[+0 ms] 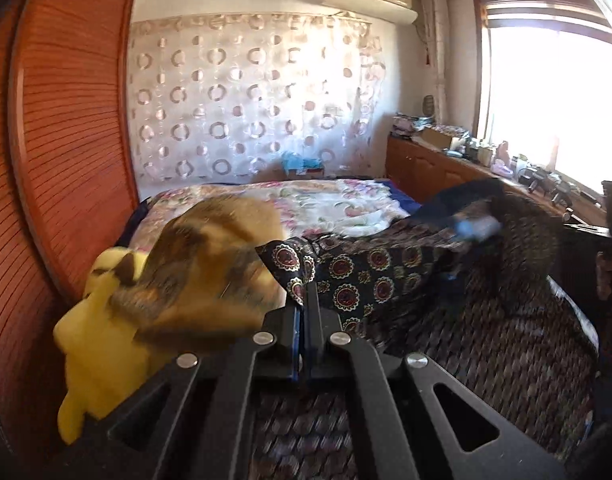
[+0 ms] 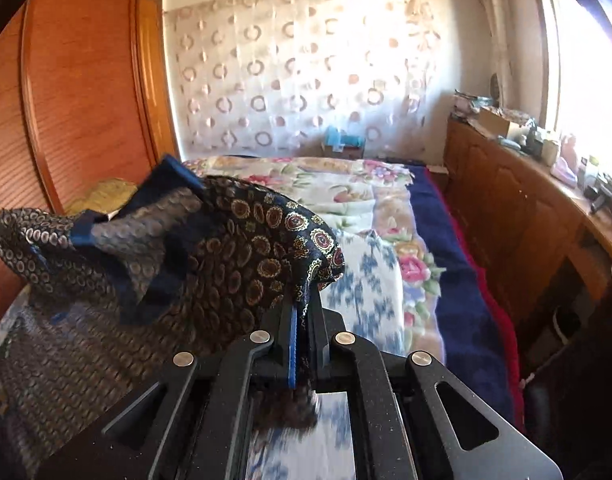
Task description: Fold small clothes
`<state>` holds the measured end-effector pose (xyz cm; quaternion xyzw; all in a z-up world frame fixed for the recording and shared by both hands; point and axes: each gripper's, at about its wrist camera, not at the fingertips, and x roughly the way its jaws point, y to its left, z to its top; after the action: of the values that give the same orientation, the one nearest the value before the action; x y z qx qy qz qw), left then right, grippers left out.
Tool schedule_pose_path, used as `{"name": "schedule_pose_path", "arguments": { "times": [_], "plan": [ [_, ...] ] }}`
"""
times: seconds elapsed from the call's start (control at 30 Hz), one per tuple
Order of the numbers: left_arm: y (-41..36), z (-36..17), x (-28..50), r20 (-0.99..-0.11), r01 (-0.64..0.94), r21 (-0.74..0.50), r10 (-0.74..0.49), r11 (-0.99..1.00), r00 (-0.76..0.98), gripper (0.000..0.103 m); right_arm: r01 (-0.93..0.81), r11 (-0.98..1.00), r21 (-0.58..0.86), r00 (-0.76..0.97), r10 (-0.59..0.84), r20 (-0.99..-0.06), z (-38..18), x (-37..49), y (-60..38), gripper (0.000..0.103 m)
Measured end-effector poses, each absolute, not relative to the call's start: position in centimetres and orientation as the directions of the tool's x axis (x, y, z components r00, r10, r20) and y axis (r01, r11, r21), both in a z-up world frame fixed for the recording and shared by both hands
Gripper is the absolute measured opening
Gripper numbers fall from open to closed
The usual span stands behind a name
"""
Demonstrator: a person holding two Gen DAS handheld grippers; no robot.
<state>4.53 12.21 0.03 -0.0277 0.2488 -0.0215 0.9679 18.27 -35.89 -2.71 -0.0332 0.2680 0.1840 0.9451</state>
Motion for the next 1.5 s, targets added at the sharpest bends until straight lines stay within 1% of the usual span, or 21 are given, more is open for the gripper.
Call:
{"name": "schedule_pose_path", "arguments": {
  "times": [0.13, 0.33, 0.4, 0.53, 0.63, 0.7, 0.8, 0.87, 0.97, 1.0, 1.07, 1.1, 1.17, 1.23, 1.37, 1.5],
  "plan": [
    [13.1, -2.3, 1.2, -0.503, -0.012, -0.067, -0.023, 0.998, 0.864, 0.0, -0.36, 0.931, 0.058, 0.778, 0.334, -0.533, -4.5, 13.5, -37.3, 0.001],
    [15.0, -4.3, -3.8, -0.546, -0.066, -0.126, -0.014, 0.99, 0.838, 0.0, -0.358, 0.927, 0.11, 0.728, 0.351, -0.589, -7.1, 7.5, -39.4, 0.001],
    [15.3, -4.6, -5.0, -0.549, -0.074, -0.129, -0.009, 0.989, 0.836, 0.0, -0.374, 0.922, 0.1, 0.713, 0.355, -0.604, -7.2, 5.9, -39.3, 0.001],
    [15.4, -5.5, -5.8, -0.592, -0.097, -0.142, -0.006, 0.985, 0.806, 0.0, -0.407, 0.909, 0.092, 0.677, 0.368, -0.637, -7.2, 3.2, -39.3, 0.001],
    [15.3, -6.2, -6.0, -0.616, -0.098, -0.109, 0.01, 0.989, 0.787, 0.004, -0.422, 0.904, 0.071, 0.658, 0.358, -0.663, -7.6, 2.5, -38.9, 0.001],
    [15.4, -6.3, -6.0, -0.623, -0.094, -0.107, 0.007, 0.99, 0.783, 0.007, -0.424, 0.905, 0.037, 0.662, 0.338, -0.669, -7.8, 2.2, -38.4, 0.005],
    [15.8, -5.3, -6.6, -0.607, -0.102, -0.101, 0.02, 0.99, 0.794, 0.014, -0.439, 0.898, 0.001, 0.669, 0.328, -0.668, -7.4, 1.9, -37.9, 0.009],
    [16.4, -4.4, -6.9, -0.588, -0.105, -0.095, 0.03, 0.99, 0.808, 0.019, -0.446, 0.895, -0.007, 0.683, 0.334, -0.65, -6.6, 1.6, -37.9, 0.019],
    [16.5, -3.1, -6.5, -0.576, -0.086, -0.079, 0.025, 0.993, 0.817, 0.029, -0.458, 0.889, -0.004, 0.706, 0.361, -0.609, -4.7, 1.6, -38.2, 0.026],
    [16.2, -2.8, -6.1, -0.574, -0.069, -0.07, 0.017, 0.995, 0.819, 0.035, -0.455, 0.89, -0.011, 0.722, 0.362, -0.59, -4.0, 1.7, -38.3, 0.029],
    [16.0, -2.6, -4.8, -0.584, -0.041, -0.065, -0.005, 0.997, 0.812, 0.038, -0.441, 0.897, -0.018, 0.745, 0.356, -0.564, -3.1, 2.2, -38.3, 0.052],
    [15.9, -2.6, -4.1, -0.592, -0.027, -0.068, -0.018, 0.997, 0.806, 0.039, -0.436, 0.9, -0.015, 0.754, 0.356, -0.551, -2.7, 2.6, -38.3, 0.055],
    [15.6, -2.9, -2.3, -0.614, -0.008, -0.069, -0.036, 0.998, 0.788, 0.041, -0.43, 0.902, -0.022, 0.764, 0.351, -0.541, -2.5, 3.5, -38.0, 0.065],
    [15.2, -3.4, -0.4, -0.638, 0.023, -0.07, -0.063, 0.997, 0.768, 0.042, -0.418, 0.908, -0.02, 0.765, 0.34, -0.548, -3.0, 5.1, -37.5, 0.067],
    [14.8, -4.7, 3.0, -0.685, 0.059, -0.097, -0.11, 0.994, 0.72, 0.042, -0.423, 0.906, 0.005, 0.729, 0.344, -0.592, -4.9, 8.2, -36.5, 0.068],
    [14.1, -6.4, 5.4, -0.731, 0.079, -0.093, -0.122, 0.992, 0.671, 0.042, -0.435, 0.899, 0.041, 0.685, 0.36, -0.633, -7.3, 10.5, -35.5, 0.068]
  ]
}}
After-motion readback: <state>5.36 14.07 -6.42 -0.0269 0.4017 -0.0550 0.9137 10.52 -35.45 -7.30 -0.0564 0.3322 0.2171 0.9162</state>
